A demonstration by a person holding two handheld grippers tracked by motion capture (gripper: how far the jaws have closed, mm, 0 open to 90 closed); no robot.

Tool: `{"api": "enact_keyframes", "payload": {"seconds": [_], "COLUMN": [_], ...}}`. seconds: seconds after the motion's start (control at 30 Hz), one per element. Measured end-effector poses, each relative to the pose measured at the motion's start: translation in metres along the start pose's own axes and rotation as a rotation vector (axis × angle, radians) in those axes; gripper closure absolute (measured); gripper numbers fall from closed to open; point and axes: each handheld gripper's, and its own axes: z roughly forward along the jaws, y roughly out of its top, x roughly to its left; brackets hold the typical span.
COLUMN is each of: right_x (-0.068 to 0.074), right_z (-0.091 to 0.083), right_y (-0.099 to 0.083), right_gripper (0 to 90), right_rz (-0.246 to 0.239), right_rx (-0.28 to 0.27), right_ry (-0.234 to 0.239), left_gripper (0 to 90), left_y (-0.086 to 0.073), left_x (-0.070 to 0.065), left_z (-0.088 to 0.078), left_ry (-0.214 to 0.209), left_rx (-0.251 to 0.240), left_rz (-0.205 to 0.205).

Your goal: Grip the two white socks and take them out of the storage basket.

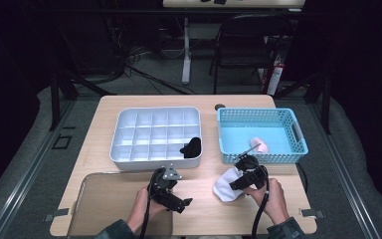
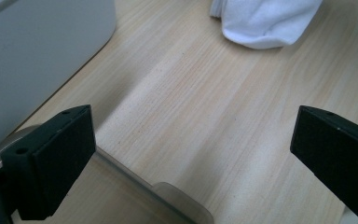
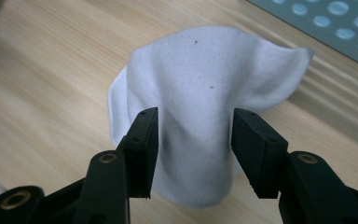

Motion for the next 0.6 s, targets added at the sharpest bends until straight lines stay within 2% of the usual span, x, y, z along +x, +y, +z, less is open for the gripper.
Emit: {"api": "enact_keyframes", "payload": {"seconds": [0.07,0.1,0.13,0.17,0.2,0.27,0.3,0.33,0.4,0.43,0.47,0.5,0.53,0.6], "right_x": [0.001,0.001,0.003,0.003,0.003,0.005,0.003,0.003,0.001,0.002,0.0,0.0,-0.001,-0.003], "right_z": [-0.007,-0.011,-0.011,-0.013,-0.011,-0.003,0.001,0.007,0.018,0.023,0.026,0.029,0.032,0.034], "right_y": [0.0,0.0,0.0,0.0,0.001,0.002,0.003,0.003,0.004,0.003,0.004,0.003,0.003,0.002], "right_gripper": [53.9,58.5,59.8,61.6,64.3,66.4,67.6,68.1,70.3,71.2,72.0,72.4,72.7,72.7], "right_rz": [-0.019,-0.027,-0.027,-0.043,-0.045,-0.047,-0.053,-0.043,-0.049,-0.027,-0.041,-0.027,-0.027,-0.016], "right_rx": [-0.01,-0.009,-0.042,-0.019,-0.048,-0.029,-0.001,0.005,0.042,0.038,0.055,0.057,0.063,0.058], "right_ry": [0.029,0.021,0.027,0.024,0.042,0.048,0.051,0.074,0.057,0.067,0.054,0.062,0.044,0.043], "left_gripper": [0.1,0.1,0.1,0.1,0.1,0.1,0.1,0.1,0.1,0.1,0.1,0.1,0.1,0.1], "left_y": [-0.001,-0.002,-0.003,-0.003,-0.003,-0.002,-0.002,-0.002,-0.001,-0.001,-0.001,-0.001,0.0,0.0], "left_x": [0.002,0.002,0.003,0.003,0.004,0.003,0.003,0.002,0.002,0.002,0.003,0.004,0.005,0.006], "left_z": [-0.002,-0.002,-0.002,-0.002,-0.002,-0.001,-0.001,0.0,0.002,0.003,0.004,0.004,0.005,0.005], "left_ry": [0.005,0.003,0.003,0.005,0.006,0.005,0.004,0.001,0.003,0.001,-0.004,-0.001,0.001,-0.001], "left_rx": [0.002,0.002,0.004,0.005,0.006,0.007,0.01,0.014,0.022,0.022,0.019,0.026,0.024,0.019], "left_rz": [-0.005,-0.008,-0.008,-0.009,-0.009,-0.003,0.002,0.006,0.011,0.013,0.013,0.015,0.014,0.007]}}
